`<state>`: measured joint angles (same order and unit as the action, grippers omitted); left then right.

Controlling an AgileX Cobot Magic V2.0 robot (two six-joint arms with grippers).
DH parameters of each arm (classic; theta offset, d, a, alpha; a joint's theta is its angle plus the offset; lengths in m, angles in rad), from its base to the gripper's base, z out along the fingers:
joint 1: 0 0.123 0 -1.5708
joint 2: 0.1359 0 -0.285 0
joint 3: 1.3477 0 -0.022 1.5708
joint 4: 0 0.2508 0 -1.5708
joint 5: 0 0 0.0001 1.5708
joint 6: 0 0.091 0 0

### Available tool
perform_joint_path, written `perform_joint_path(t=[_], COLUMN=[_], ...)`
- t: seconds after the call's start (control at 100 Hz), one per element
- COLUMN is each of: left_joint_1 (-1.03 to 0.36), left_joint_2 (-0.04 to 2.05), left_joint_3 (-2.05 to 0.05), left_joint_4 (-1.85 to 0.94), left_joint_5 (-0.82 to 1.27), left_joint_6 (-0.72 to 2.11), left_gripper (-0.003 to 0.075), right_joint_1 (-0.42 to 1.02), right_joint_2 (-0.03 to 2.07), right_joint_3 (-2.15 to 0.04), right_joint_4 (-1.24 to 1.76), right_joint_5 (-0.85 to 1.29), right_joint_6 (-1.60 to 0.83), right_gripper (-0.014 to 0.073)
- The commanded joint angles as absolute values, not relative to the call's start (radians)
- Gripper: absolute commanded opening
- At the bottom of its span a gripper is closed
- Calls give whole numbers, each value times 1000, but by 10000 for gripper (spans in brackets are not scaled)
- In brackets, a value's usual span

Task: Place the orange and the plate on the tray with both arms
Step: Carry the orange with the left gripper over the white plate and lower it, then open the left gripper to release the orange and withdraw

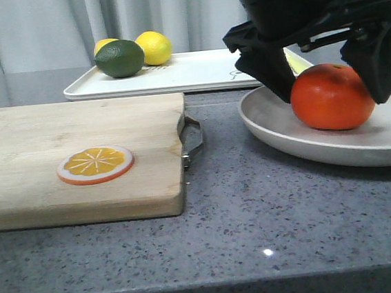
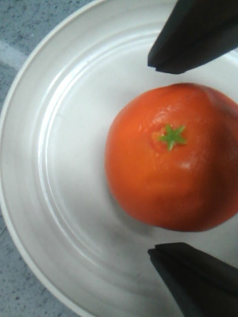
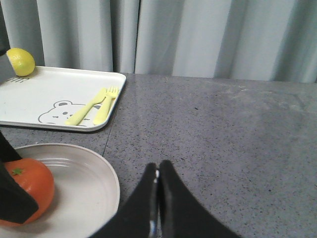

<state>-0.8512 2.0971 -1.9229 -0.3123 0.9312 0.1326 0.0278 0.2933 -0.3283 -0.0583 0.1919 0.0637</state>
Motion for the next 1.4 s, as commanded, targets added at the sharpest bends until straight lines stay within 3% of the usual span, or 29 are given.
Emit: perform_joint_path(t=[0.0,0.43,0.67,0.8,1.14,1.39], left_joint_1=[-858,-811,-763,-735,-670,-635], left_joint_2=[2035,2015,1941,1889,1688,1486], left_joint_3=[-1972,-2097,-2095,-2079,-1817,-1544], left_joint_4=[-330,-312,-314,-314,-312,-312], left_joint_5=[906,1108,1124,1116,935,785], left_joint_6=[126,119,119,119,140,140], left_gripper=[666,658,541,520,400,386], right_joint_1=[20,20,20,20,20,22], right_joint_2=[310,310,310,310,310,310], right_joint_3=[-364,-364,-364,-364,-364,-364], right_joint_4=[-60,-60,-60,-60,-60,-60], right_joint_5=[115,115,115,115,122,129], right_joint_6=[63,63,63,63,63,63], right_gripper=[-57,-57,-57,-57,-57,-57])
